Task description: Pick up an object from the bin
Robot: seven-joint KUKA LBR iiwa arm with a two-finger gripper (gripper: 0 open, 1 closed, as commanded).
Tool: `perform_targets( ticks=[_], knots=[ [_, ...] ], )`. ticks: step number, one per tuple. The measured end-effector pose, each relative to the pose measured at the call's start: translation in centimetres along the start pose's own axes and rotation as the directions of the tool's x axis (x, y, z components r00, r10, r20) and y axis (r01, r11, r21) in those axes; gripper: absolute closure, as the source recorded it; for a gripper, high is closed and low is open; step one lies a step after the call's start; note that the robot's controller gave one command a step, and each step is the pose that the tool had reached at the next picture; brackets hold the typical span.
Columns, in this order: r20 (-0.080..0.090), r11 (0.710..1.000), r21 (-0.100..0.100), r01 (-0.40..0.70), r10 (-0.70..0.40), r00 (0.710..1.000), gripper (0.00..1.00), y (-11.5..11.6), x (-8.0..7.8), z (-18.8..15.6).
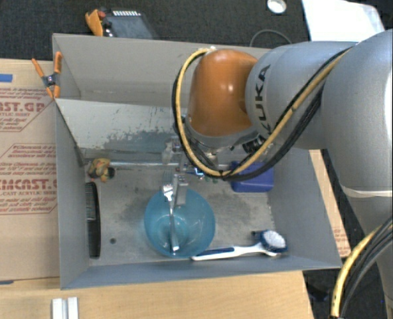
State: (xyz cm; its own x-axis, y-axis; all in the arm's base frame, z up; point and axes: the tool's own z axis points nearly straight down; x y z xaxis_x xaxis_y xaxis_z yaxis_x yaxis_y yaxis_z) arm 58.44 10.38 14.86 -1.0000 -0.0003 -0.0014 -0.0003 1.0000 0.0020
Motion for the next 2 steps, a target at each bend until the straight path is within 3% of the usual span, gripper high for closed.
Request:
perform_targets(
  ticks=[1, 2],
  knots=[
    [0.000, 1.000, 0.000, 0.000, 0.000, 1.000, 0.00, 0.0, 0.0, 0.0],
    [0.007, 0.993, -0.001, 0.120, -0.120, 0.993, 0.00, -2.8, 1.5, 1.9]
  ],
)
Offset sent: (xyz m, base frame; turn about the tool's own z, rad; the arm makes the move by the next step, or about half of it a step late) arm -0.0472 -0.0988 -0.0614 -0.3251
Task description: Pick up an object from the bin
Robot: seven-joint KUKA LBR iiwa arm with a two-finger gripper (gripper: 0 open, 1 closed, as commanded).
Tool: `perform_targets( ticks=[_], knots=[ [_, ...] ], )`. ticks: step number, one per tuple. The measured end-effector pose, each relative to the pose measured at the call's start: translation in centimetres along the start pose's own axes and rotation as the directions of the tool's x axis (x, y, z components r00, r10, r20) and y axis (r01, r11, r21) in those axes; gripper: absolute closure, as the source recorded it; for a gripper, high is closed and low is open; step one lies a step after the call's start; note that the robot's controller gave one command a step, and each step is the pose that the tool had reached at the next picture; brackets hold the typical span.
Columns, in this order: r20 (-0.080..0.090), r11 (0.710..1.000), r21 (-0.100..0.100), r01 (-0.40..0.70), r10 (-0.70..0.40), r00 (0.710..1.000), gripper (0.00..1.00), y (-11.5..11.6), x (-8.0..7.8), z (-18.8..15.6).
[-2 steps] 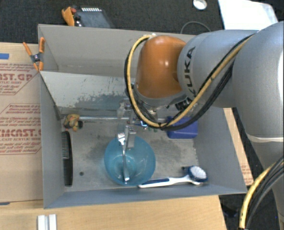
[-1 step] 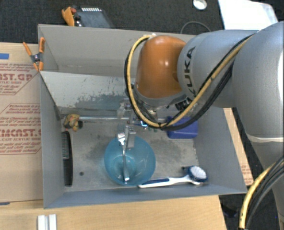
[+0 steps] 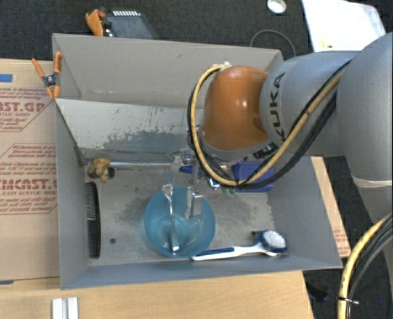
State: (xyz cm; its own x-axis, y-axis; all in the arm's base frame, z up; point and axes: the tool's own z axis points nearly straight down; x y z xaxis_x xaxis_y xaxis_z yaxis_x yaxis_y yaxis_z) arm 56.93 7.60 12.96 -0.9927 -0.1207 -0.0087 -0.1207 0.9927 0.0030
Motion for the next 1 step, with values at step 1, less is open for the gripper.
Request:
perform_targets(
  ticks=[1],
  knots=[
    [-0.002, 0.985, 0.002, 0.174, -0.174, 0.985, 0.00, -2.16, 3.96, 4.41]
  ],
)
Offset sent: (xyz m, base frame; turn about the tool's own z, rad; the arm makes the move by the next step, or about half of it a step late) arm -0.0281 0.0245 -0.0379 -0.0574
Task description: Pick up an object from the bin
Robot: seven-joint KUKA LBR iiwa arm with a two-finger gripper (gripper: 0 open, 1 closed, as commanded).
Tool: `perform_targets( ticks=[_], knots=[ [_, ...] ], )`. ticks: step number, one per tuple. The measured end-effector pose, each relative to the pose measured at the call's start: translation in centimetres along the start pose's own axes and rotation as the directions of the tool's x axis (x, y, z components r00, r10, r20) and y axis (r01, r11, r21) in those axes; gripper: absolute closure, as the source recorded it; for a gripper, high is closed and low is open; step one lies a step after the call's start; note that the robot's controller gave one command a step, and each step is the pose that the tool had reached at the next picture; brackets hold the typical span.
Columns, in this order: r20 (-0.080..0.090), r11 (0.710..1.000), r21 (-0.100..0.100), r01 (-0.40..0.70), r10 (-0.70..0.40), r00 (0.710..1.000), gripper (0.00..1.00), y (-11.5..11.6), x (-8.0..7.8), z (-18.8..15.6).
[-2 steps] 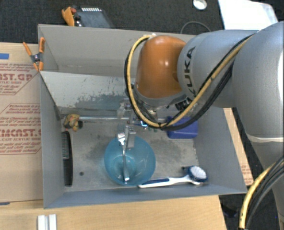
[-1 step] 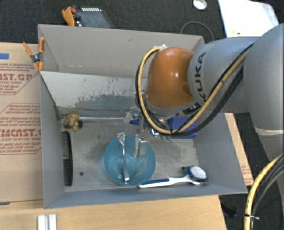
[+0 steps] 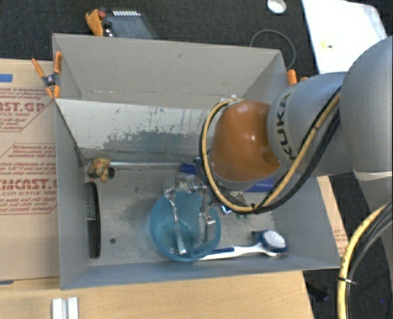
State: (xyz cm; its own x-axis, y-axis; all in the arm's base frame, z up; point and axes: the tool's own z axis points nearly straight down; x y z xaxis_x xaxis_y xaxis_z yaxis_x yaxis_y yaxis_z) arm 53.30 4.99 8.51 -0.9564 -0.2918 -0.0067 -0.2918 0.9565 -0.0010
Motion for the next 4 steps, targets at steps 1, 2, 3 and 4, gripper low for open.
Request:
perform_targets(
  ticks=[1, 2, 3, 4],
  knots=[
    [0.000, 0.994, -0.002, -0.106, 0.106, 0.994, 0.00, 3.7, -1.7, -0.4],
    [-0.006, 0.997, -0.002, -0.074, 0.074, 0.997, 0.00, 8.2, -1.7, 1.5],
    [0.004, 0.999, -0.004, 0.039, -0.039, 0.999, 0.00, 4.0, -1.0, 1.2],
    [-0.005, 0.979, -0.001, 0.203, -0.203, 0.979, 0.00, 1.8, -1.2, -0.4]
  ],
)
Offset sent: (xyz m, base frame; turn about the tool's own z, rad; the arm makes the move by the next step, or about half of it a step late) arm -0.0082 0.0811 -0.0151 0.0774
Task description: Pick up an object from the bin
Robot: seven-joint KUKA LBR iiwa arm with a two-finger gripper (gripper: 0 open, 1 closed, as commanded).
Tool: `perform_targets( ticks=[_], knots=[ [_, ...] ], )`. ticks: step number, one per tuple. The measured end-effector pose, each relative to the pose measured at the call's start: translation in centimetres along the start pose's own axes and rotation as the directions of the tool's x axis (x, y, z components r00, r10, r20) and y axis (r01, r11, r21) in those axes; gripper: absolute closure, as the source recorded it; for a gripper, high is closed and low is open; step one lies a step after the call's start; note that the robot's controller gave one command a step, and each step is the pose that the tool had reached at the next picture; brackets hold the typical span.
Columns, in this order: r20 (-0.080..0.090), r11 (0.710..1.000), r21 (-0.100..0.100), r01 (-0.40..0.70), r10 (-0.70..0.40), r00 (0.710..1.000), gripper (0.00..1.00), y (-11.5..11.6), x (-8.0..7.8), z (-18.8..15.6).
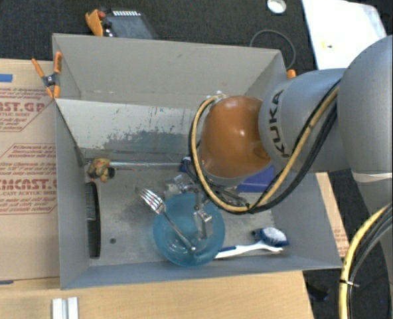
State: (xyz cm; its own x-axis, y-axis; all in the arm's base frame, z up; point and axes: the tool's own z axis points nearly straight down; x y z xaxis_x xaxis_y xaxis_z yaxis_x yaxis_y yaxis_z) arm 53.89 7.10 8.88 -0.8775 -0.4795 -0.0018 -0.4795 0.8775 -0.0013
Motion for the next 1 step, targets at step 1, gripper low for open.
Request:
perform_targets(
  ticks=[1],
  knots=[
    [0.008, 0.995, -0.002, 0.099, -0.099, 0.995, 1.00, 1.41, -5.62, 1.52]
  ],
)
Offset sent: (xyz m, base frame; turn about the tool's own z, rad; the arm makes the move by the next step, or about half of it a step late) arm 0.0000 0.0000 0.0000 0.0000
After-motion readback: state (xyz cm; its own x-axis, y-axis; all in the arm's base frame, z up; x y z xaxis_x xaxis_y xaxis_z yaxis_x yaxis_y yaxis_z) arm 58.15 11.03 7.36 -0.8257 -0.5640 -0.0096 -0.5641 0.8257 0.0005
